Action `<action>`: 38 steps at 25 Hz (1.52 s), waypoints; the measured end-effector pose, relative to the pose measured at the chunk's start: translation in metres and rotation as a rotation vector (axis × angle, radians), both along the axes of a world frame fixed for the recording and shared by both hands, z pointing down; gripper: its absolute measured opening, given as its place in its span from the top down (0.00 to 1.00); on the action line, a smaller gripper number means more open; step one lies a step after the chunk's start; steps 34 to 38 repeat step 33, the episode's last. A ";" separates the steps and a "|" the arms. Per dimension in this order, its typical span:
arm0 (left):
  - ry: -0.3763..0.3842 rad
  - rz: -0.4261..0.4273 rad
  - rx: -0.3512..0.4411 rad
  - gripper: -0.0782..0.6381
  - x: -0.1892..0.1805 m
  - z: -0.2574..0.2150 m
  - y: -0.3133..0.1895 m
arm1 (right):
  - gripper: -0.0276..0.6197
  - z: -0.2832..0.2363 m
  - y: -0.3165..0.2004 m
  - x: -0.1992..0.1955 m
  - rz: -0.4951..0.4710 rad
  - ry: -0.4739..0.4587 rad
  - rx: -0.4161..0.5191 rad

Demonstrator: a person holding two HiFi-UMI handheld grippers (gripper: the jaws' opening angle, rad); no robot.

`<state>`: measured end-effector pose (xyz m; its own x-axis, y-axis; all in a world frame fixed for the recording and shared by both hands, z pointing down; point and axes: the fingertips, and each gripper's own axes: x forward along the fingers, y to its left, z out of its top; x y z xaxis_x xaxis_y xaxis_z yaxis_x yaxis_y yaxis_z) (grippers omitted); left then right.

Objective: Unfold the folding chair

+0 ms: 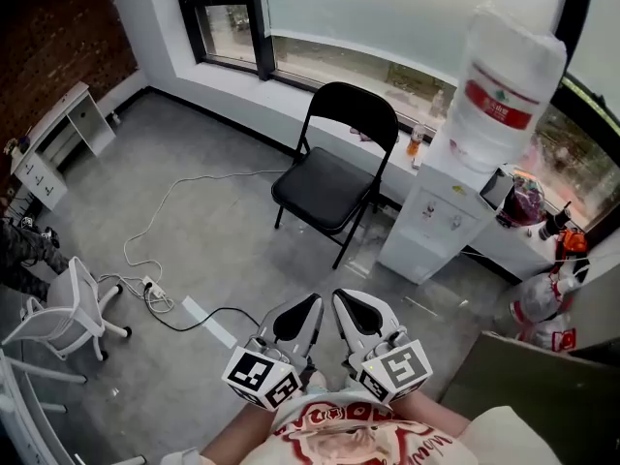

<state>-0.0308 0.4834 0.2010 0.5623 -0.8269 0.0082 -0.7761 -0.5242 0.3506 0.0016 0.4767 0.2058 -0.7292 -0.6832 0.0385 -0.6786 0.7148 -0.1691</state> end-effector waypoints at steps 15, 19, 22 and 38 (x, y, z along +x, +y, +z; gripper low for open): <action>0.020 -0.059 -0.040 0.88 0.013 0.003 0.007 | 0.92 0.004 0.016 0.013 -0.073 0.057 -0.011; 0.015 -0.063 -0.041 0.88 0.011 0.003 0.005 | 0.92 0.003 0.015 0.011 -0.078 0.047 -0.010; 0.020 -0.057 -0.037 0.88 0.009 0.005 0.003 | 0.92 0.001 0.012 0.009 -0.075 0.050 -0.011; 0.018 -0.052 -0.032 0.88 0.005 0.003 0.000 | 0.92 0.003 0.010 0.005 -0.064 0.064 -0.015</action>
